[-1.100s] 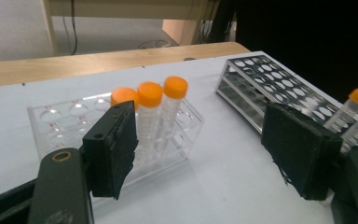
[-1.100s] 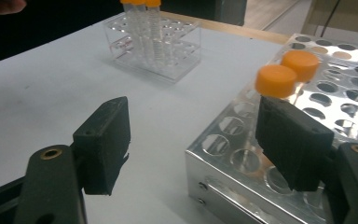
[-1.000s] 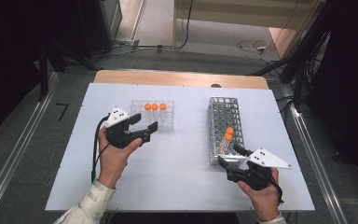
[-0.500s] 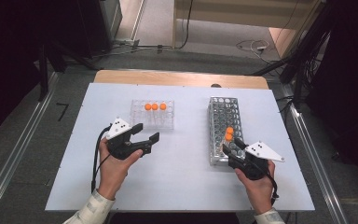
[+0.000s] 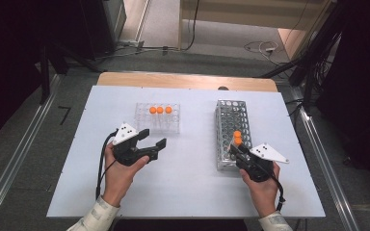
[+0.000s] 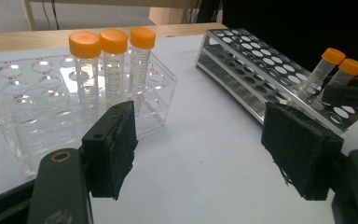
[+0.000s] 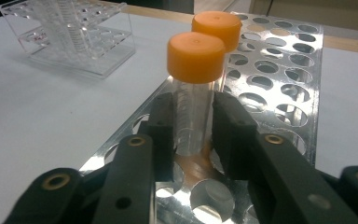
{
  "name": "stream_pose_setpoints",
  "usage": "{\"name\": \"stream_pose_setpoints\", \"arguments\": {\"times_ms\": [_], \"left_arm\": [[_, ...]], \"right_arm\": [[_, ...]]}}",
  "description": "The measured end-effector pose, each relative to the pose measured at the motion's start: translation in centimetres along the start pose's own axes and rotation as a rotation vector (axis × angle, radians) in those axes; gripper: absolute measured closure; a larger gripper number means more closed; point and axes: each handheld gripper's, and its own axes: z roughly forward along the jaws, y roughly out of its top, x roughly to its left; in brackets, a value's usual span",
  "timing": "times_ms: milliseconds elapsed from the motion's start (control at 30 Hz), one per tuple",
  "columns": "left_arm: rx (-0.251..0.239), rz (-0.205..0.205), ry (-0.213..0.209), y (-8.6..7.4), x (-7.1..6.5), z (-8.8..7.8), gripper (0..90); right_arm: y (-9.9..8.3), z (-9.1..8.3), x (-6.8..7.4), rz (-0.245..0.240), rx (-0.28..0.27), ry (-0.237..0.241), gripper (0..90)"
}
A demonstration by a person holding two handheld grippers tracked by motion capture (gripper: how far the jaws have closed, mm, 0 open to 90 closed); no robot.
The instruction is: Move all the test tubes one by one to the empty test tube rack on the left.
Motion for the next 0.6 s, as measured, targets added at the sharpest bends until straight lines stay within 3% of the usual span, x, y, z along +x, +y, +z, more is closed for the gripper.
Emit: {"name": "stream_pose_setpoints", "arguments": {"times_ms": [233,600], "left_arm": [[0.003,-0.001,-0.005,0.0,-0.1,0.0,27.1],[-0.003,-0.002,-0.004,0.1,0.0,-0.1,26.8]], "right_arm": [[0.3,-0.6,0.1,0.011,-0.029,0.011,71.6],[2.6,-3.2,0.0,0.033,-0.115,0.041,71.4]]}}
